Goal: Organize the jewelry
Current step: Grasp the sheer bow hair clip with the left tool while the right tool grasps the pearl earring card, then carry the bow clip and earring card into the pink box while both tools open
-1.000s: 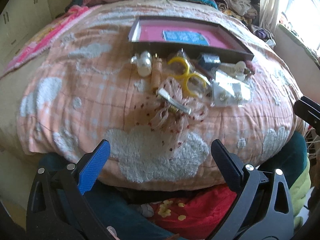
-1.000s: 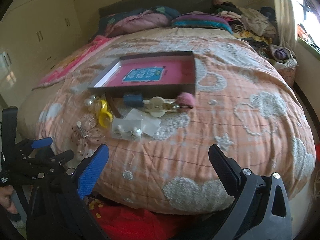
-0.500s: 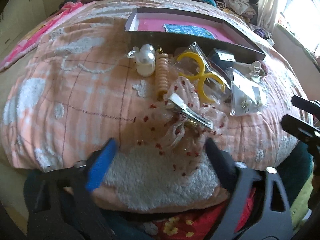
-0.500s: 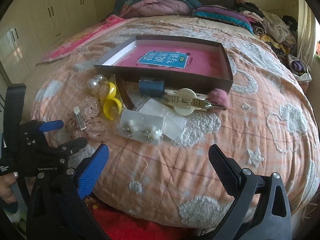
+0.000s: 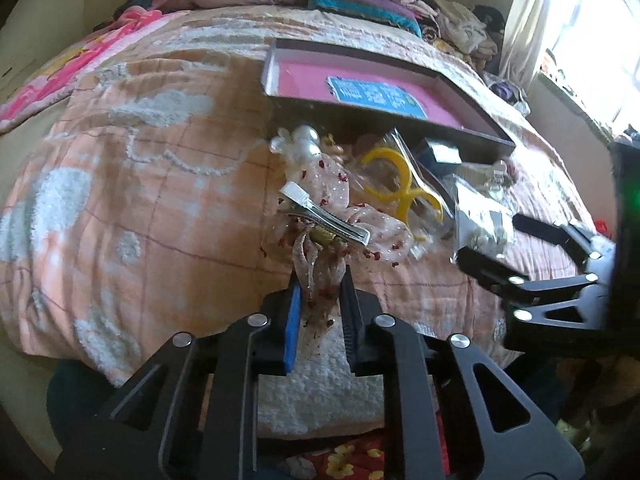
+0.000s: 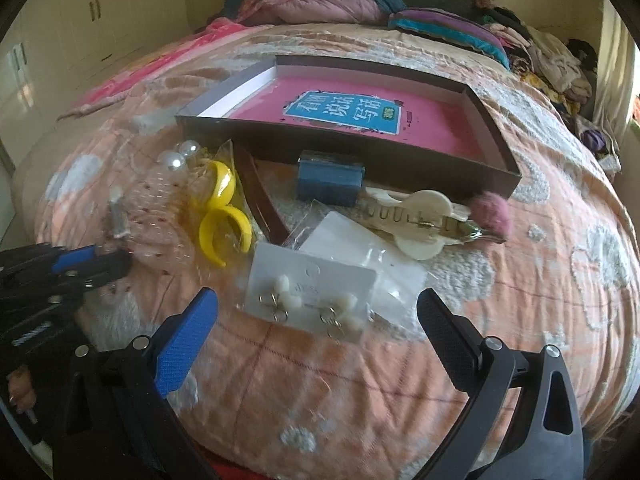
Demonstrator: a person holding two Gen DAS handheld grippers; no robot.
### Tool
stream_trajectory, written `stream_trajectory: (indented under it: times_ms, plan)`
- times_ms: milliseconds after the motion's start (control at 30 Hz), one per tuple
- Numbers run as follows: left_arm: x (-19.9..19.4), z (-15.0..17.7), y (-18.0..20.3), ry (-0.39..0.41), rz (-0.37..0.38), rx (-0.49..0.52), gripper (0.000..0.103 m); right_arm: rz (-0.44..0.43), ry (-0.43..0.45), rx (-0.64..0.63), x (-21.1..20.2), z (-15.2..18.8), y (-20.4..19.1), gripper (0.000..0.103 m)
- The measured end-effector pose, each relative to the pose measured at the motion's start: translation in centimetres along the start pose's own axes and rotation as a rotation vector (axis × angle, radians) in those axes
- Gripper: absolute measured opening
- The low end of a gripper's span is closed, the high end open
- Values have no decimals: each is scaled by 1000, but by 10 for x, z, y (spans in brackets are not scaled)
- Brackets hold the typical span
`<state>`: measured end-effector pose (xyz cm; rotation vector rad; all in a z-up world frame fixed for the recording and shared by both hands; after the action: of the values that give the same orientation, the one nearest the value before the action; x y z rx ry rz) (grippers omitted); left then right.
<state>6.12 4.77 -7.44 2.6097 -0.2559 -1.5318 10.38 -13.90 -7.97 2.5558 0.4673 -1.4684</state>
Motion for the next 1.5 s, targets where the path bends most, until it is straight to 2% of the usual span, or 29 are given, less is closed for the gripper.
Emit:
stream_trajectory:
  times_ms: [33, 67, 233, 267, 467, 500, 567, 733, 833, 867, 900, 933, 967, 1000, 1033, 1133, 1200, 1267, 1300, 1367, 1500]
  plan:
    - [-3, -1, -3, 5, 2, -4, 11, 4, 2, -1, 3, -1, -1, 94]
    - [-5, -3, -4, 9, -1, -8, 11, 14, 0, -6, 5, 0, -3, 86]
    - [-15, -9, -15, 29, -5, -24, 11, 16, 33, -17, 4, 1, -3, 74]
    - [-16, -11, -17, 32, -7, -26, 11, 10, 38, -14, 2, 1, -1, 67]
    - [-19, -21, -14, 39, -5, -21, 11, -30, 39, 12, -8, 5, 16, 64]
    - [-20, -23, -11, 42, -5, -16, 11, -33, 40, 21, -10, 7, 19, 61]
    - [-22, -27, -6, 48, -1, -4, 11, -49, 50, 33, -17, 9, 26, 37]
    - [-20, -40, 7, 53, 5, 21, 11, -40, 73, 76, -33, 15, 52, 34]
    - [-18, -47, 14, 53, 7, 30, 11, -83, 63, 114, -35, 18, 63, 35]
    - [-18, -49, 17, 54, 8, 33, 11, -109, 67, 109, -37, 19, 63, 42]
    - [-17, -50, 20, 54, 9, 37, 11, -119, 70, 98, -38, 19, 59, 57]
    - [-17, -51, 22, 53, 12, 40, 11, -121, 76, 91, -38, 18, 57, 63]
    - [-17, -52, 24, 52, 13, 46, 11, -124, 90, 79, -39, 18, 51, 75]
    - [-17, -52, 26, 50, 13, 49, 11, -123, 99, 64, -38, 16, 45, 81]
    - [-17, -52, 28, 48, 13, 50, 11, -116, 100, 49, -36, 14, 39, 81]
    - [-17, -53, 31, 43, 13, 51, 11, -70, 67, -23, -19, 12, 18, 81]
    - [-17, -54, 31, 43, 13, 52, 11, -61, 41, -26, -7, 11, 14, 81]
    - [-17, -54, 31, 44, 12, 51, 11, -15, 45, -46, 1, 12, 9, 80]
    - [-16, -54, 32, 43, 13, 51, 11, 6, 56, -60, 3, 12, 7, 65]
    - [-15, -57, 34, 43, 10, 55, 11, 24, 71, -90, 3, 12, 8, 47]
    - [-13, -69, 40, 43, 14, 66, 11, -44, 88, -62, -8, 13, 24, 38]
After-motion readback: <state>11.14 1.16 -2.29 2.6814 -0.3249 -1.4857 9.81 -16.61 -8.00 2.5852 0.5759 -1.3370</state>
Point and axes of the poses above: each gripper's, at about its wrist camera, not at the fingertips, and x roughly the way its jaws point, y to its right, z to its underside, the point moved 1 cm from there along x, roughly the way its jaws point, and after that the axes turned 7 degrees about -y, right-handed, at the moved point
